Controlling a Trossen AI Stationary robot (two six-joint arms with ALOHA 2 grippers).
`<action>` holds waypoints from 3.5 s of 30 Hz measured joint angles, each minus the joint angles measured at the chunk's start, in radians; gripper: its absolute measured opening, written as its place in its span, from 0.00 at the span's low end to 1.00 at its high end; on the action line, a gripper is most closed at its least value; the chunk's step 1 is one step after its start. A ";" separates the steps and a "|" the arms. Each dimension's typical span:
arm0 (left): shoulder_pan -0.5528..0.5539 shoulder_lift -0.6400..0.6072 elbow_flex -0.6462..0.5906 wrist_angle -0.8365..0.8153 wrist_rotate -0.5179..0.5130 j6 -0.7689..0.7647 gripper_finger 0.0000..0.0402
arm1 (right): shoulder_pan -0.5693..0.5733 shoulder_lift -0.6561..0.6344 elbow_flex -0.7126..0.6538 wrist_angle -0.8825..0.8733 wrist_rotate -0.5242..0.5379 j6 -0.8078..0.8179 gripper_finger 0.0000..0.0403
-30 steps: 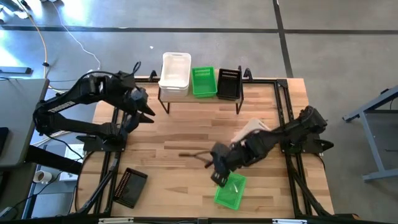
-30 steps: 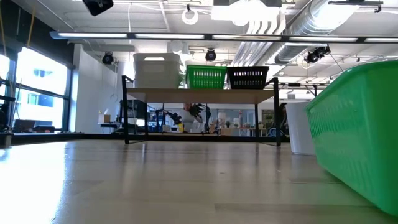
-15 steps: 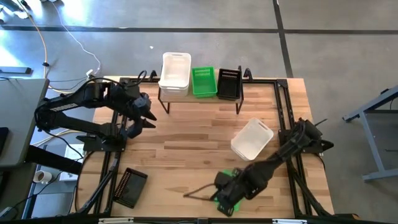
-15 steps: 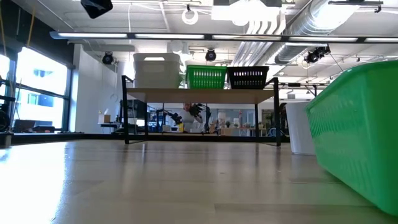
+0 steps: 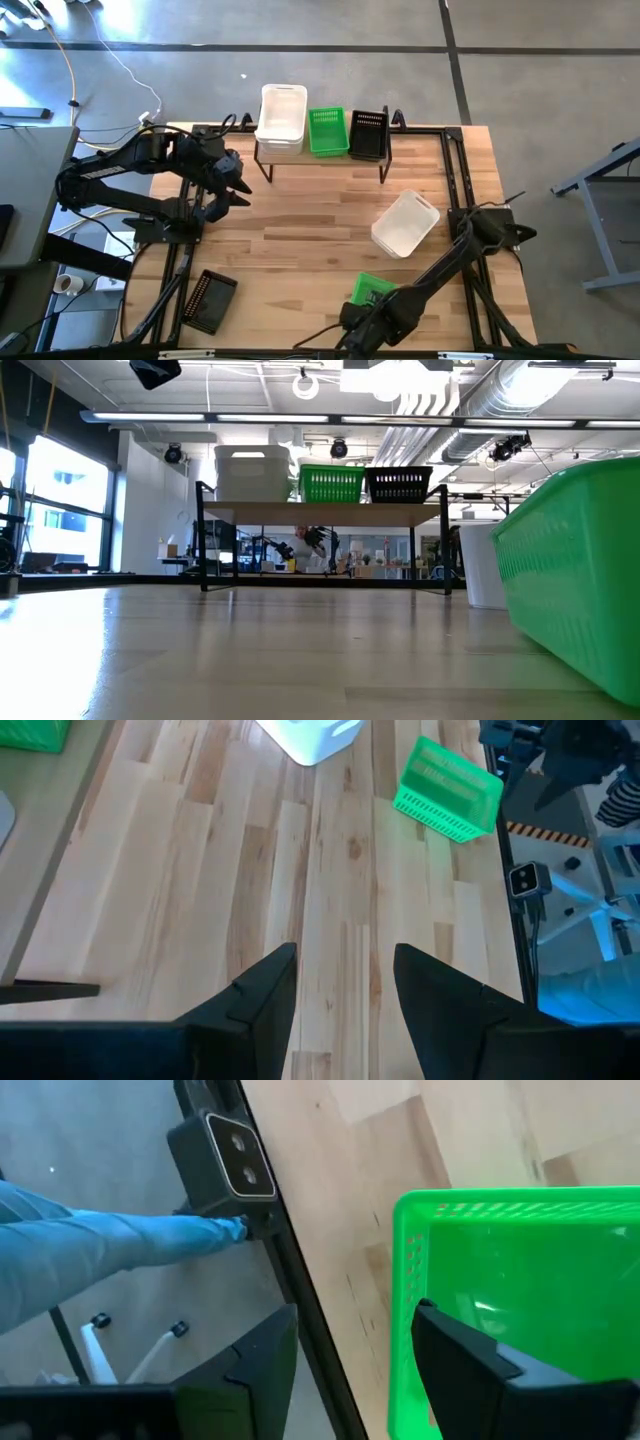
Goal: Stack baskets on shelf by color
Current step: Stack the green bin on top of the green bin
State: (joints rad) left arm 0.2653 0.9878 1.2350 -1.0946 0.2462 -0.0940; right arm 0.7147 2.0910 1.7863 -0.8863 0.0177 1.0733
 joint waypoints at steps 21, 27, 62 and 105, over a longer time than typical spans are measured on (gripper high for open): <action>0.000 0.000 0.000 0.000 0.000 0.019 0.39 | -0.008 0.134 0.000 0.000 -0.101 0.099 0.17; 0.000 0.000 0.000 0.000 0.000 0.019 0.39 | -0.027 0.105 0.000 -0.011 -0.097 0.091 0.05; 0.000 0.000 0.000 -0.001 0.000 0.019 0.39 | -0.531 -0.324 0.000 -0.022 0.036 -0.673 0.00; 0.001 0.000 0.001 -0.001 -0.183 0.000 0.39 | -1.091 -0.495 0.000 0.118 0.142 -1.631 0.00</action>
State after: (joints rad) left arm 0.2661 0.9880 1.2358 -1.0953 0.0628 -0.0944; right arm -0.3763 1.5955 1.7866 -0.7681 0.1593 -0.5579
